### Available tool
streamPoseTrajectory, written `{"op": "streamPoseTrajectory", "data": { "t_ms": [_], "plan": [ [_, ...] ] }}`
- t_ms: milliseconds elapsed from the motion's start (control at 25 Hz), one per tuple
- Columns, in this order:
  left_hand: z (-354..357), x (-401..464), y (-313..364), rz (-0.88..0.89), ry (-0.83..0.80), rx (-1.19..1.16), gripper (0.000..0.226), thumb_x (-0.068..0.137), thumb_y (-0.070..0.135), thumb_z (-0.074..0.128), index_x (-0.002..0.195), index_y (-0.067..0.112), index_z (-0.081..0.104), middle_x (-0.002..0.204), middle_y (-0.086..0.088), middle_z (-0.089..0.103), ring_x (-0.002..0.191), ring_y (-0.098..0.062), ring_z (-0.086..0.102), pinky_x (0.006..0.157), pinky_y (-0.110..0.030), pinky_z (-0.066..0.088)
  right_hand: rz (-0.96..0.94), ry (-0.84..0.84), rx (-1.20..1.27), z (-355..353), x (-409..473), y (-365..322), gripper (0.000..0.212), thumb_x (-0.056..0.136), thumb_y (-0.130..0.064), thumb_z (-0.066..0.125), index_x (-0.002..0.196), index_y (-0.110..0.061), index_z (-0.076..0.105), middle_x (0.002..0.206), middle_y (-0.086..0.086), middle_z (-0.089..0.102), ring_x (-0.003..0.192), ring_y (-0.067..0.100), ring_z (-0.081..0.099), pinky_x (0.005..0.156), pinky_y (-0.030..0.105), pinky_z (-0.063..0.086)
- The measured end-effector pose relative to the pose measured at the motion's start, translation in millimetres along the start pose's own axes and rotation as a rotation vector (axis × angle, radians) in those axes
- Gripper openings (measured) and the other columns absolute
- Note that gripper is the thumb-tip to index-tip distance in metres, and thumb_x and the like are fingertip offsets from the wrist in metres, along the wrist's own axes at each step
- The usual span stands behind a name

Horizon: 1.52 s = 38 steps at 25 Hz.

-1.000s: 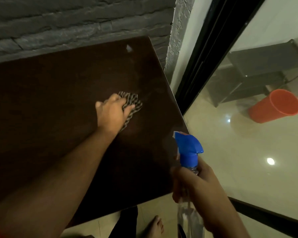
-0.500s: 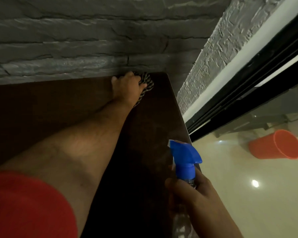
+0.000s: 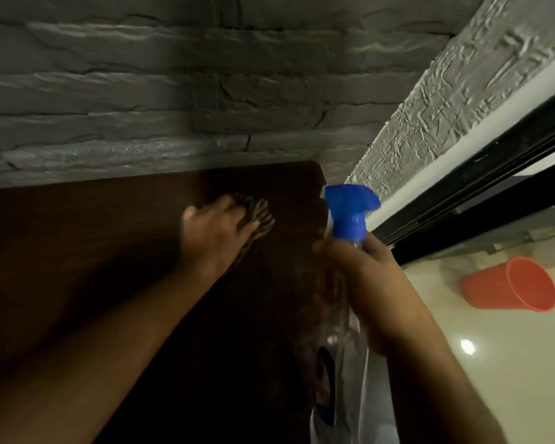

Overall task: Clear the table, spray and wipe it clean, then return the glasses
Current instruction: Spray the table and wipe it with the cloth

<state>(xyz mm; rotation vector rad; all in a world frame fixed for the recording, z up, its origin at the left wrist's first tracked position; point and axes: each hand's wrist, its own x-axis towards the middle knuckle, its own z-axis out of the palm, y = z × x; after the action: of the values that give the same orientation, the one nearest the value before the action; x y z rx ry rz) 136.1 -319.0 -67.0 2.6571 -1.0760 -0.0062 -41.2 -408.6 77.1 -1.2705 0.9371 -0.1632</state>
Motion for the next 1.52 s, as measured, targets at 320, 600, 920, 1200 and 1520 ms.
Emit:
{"op": "streamPoseTrajectory", "data": {
  "t_ms": [320, 600, 920, 1200, 1520],
  "plan": [
    [1.1, -26.9, -41.9, -0.037, 0.101, 0.084, 0.036, 0.089, 0.048, 0.054, 0.090, 0.015, 0.070, 0.099, -0.004, 0.064, 0.085, -0.027, 0.061, 0.075, -0.040, 0.036, -0.019, 0.044, 0.051, -41.8, 26.9, -24.3, 0.023, 0.079, -0.014, 0.066, 0.097, -0.009, 0.052, 0.052, 0.009, 0.051, 0.041, 0.021, 0.048, 0.046, 0.029, 0.045],
    [-4.9, -29.7, -37.9, -0.066, 0.112, 0.046, 0.041, 0.090, 0.049, 0.050, 0.092, 0.012, 0.068, 0.103, -0.009, 0.062, 0.088, -0.033, 0.060, 0.079, -0.043, 0.037, 0.127, -0.022, -0.059, -49.9, -37.1, 13.7, 0.023, 0.084, -0.010, 0.062, 0.106, -0.008, 0.054, 0.068, 0.013, 0.055, 0.051, 0.021, 0.053, 0.044, 0.027, 0.048],
    [-4.8, -4.2, -16.3, -0.187, 0.102, 0.086, 0.046, 0.092, 0.051, 0.049, 0.112, 0.012, 0.065, 0.118, -0.015, 0.057, 0.102, -0.037, 0.056, 0.090, -0.047, 0.035, 0.098, -0.026, -0.060, -72.6, -80.8, 42.3, 0.019, 0.082, -0.010, 0.061, 0.100, -0.009, 0.055, 0.062, 0.008, 0.056, 0.050, 0.018, 0.055, 0.046, 0.022, 0.050],
    [31.3, 88.1, 98.5, -0.175, -0.011, -0.070, 0.035, 0.094, 0.045, 0.050, 0.113, 0.019, 0.064, 0.125, -0.009, 0.054, 0.114, -0.031, 0.052, 0.095, -0.044, 0.032, 0.069, -0.045, 0.013, -67.4, -77.8, 40.9, 0.031, 0.060, -0.021, 0.064, 0.085, -0.006, 0.056, 0.053, 0.010, 0.052, 0.043, 0.018, 0.050, 0.041, 0.020, 0.042],
    [30.3, 84.8, 79.1, -0.197, 0.083, -0.006, 0.033, 0.097, 0.043, 0.046, 0.105, 0.017, 0.064, 0.119, -0.007, 0.057, 0.102, -0.028, 0.055, 0.085, -0.041, 0.035, 0.053, -0.070, 0.044, -59.4, -54.4, 36.9, 0.030, 0.058, -0.020, 0.067, 0.087, -0.018, 0.062, 0.050, 0.012, 0.054, 0.044, 0.022, 0.052, 0.046, 0.023, 0.044]
  ]
}}
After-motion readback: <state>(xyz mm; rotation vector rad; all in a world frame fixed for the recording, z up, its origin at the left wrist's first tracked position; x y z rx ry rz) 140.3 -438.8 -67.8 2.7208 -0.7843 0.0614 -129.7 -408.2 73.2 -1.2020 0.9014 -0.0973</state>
